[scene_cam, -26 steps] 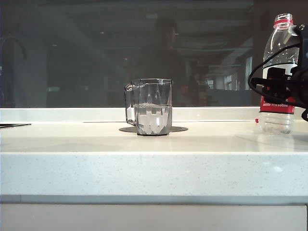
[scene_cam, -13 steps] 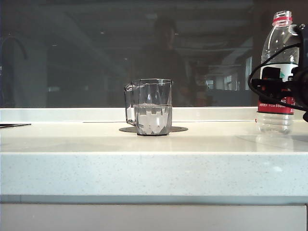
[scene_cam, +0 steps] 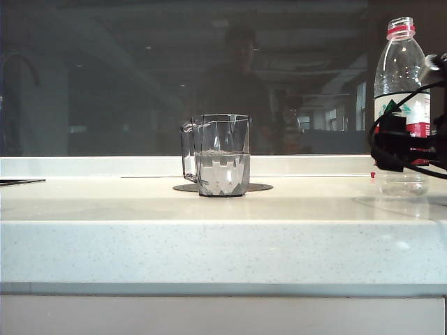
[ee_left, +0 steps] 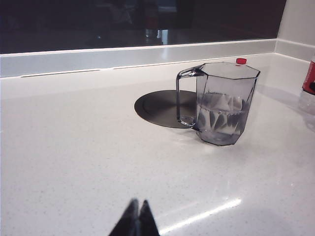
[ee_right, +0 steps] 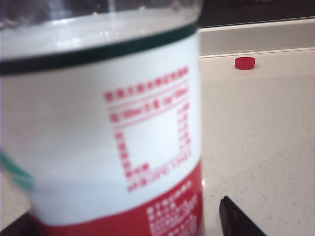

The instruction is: Pick up the mineral water bottle on the table and pour water into the mug until it's half full.

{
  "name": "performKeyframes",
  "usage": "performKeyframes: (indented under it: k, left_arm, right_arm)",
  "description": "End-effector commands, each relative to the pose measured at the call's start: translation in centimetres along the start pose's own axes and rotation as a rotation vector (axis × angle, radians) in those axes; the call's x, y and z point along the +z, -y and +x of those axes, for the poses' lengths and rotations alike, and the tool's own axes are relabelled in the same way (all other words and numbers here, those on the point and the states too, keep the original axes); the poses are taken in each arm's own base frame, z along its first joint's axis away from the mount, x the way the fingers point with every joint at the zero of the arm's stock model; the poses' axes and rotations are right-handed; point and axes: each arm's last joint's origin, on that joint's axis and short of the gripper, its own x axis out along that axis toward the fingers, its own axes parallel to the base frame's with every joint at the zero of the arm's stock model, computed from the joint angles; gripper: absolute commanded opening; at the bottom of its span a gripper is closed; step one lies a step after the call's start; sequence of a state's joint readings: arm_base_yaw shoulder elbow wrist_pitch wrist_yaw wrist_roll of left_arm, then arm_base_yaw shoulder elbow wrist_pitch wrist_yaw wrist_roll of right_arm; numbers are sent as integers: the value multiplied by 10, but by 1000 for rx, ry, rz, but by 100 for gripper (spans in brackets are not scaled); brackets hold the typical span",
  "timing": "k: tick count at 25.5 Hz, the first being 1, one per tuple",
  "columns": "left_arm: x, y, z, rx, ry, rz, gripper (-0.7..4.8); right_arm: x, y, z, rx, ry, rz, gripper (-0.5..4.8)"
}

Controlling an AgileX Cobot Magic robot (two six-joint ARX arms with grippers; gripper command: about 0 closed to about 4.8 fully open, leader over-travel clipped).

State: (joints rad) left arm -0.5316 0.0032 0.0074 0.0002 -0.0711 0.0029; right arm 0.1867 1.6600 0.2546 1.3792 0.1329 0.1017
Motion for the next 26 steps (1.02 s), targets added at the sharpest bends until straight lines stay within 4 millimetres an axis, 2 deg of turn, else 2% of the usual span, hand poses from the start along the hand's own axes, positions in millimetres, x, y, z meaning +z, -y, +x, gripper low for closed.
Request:
performKeyframes:
  k: [1, 7, 15, 23, 26]
  left_arm:
    - [2, 0, 0, -4, 10, -3, -4]
    - [2, 0, 0, -3, 10, -3, -4]
    - [2, -4, 0, 35, 10, -3, -4]
    - [2, -20, -1, 201, 10, -1, -4]
    - [2, -29, -3, 297, 10, 0, -4]
  right_arm:
    - [6, 0, -6, 7, 45, 44, 479]
    - [11, 2, -26, 15, 65, 45, 479]
    - [1, -7, -49, 84, 22, 61, 479]
    - [2, -19, -71, 164, 38, 80, 479]
    - [12, -26, -78, 227, 98, 136, 479]
